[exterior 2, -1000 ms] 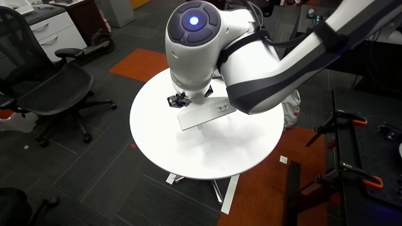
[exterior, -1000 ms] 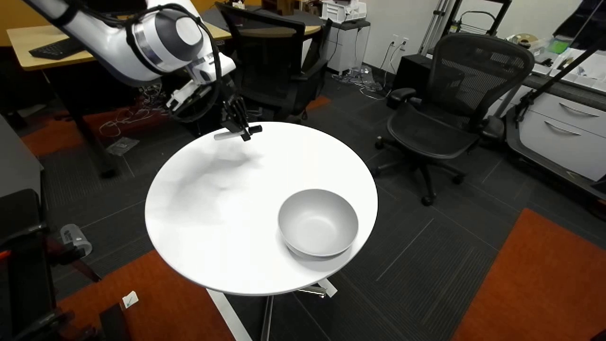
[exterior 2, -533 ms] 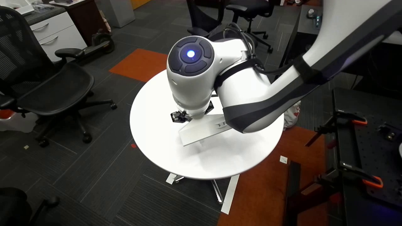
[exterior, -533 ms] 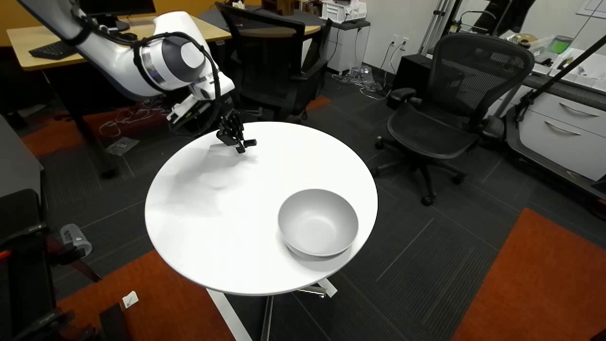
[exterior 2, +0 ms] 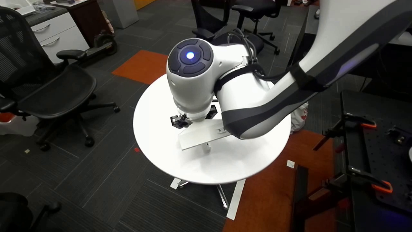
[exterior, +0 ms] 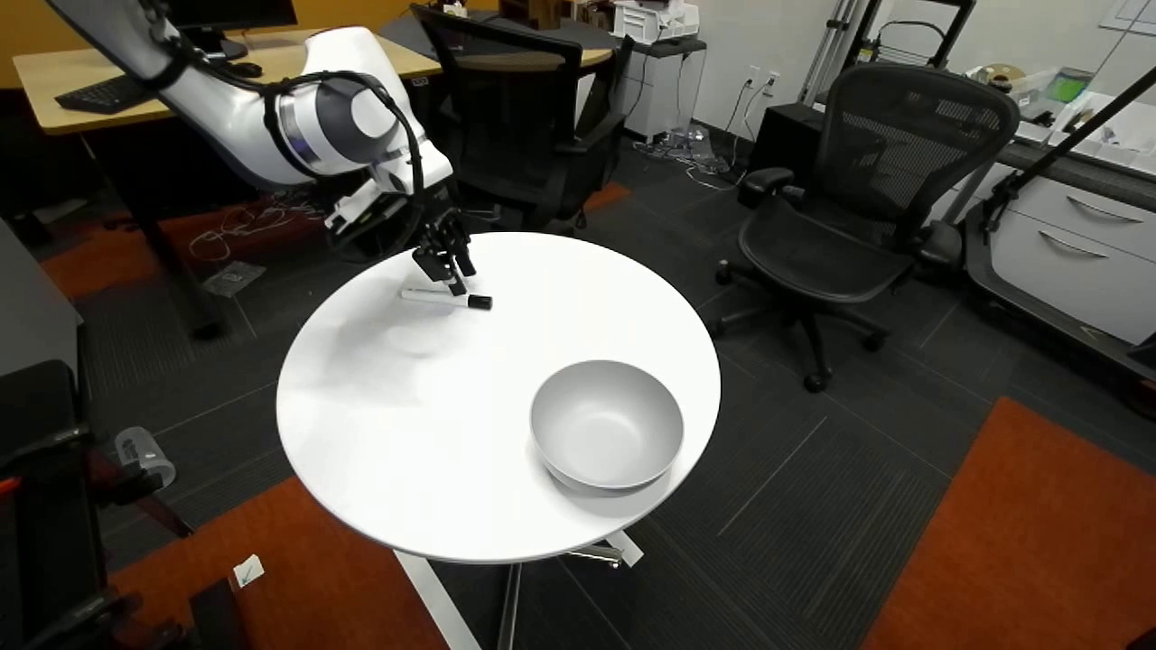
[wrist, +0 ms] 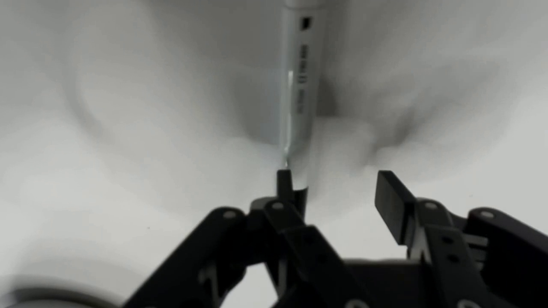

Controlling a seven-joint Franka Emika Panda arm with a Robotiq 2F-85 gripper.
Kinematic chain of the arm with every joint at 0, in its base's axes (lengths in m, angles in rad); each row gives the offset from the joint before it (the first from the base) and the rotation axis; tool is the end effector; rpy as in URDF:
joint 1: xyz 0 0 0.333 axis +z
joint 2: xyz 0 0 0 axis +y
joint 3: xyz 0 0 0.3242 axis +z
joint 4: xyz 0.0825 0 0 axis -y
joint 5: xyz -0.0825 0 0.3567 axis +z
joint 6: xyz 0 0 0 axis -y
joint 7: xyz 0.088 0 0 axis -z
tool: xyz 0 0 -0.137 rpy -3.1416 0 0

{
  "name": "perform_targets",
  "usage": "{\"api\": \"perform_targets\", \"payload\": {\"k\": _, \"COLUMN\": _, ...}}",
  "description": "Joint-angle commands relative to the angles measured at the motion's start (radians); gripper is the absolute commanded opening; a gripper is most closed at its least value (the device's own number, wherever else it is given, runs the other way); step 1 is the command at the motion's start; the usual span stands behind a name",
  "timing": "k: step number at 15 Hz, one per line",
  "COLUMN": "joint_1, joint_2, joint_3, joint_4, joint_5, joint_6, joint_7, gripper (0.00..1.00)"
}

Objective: Put the marker inside the white bowl then remove it and put it on the table

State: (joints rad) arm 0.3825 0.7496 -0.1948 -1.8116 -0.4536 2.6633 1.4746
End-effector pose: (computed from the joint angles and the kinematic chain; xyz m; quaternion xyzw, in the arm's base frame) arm 0.6341 0.1349 0.1399 0.8991 -0.3975 0.1621 0.0856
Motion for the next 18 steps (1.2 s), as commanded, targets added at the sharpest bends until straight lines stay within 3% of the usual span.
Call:
{"api": "perform_targets", "payload": {"k": 1, "joint_1": 0.008, "joint_2": -0.012, "joint_3": -0.013, "joint_4": -0.002, "joint_5": 0.029, "joint_6": 0.017, "joint_7": -0.016, "gripper": 0.85}}
{"api": "perform_targets", "payload": {"k": 3, "joint_1": 0.021, "joint_2": -0.032, "joint_3": -0.03, "joint_4": -0.018, "joint_5": 0.02, "joint_6": 0.014, "joint_7": -0.001, "gripper": 0.98}}
{"api": "perform_targets", "payload": {"k": 4, "joint_1": 0.029, "joint_2": -0.049, "joint_3": -0.041, "joint_4": -0.034, "joint_5": 0.014, "joint_6": 0.015, "joint_7": 0.009, "gripper": 1.0}}
{"api": "perform_targets", "payload": {"k": 12, "joint_1": 0.089, "joint_2": -0.201, "joint_3": -0.122, "joint_4": -0.157, "joint_5": -0.071, "joint_6": 0.038, "joint_7": 0.068, "gripper": 1.0}}
{"api": "perform_targets", "payload": {"k": 15, "joint_1": 0.081, "joint_2": -0.243, "joint_3": -0.118, "joint_4": -0.185, "joint_5": -0.115, "joint_6": 0.047, "joint_7": 0.085, "gripper": 1.0}}
{"api": "perform_targets", "payload": {"k": 16, "joint_1": 0.055, "joint_2": -0.188, "joint_3": -0.089, "joint_4": -0.117, "joint_5": -0.095, "joint_6": 0.006, "joint_7": 0.056, "gripper": 1.0}}
{"api": "perform_targets", "payload": {"k": 18, "joint_1": 0.052, "joint_2": -0.194, "joint_3": -0.086, "joint_4": -0.121, "joint_5": -0.098, "joint_6": 0.006, "joint_7": 0.056, "gripper": 1.0}}
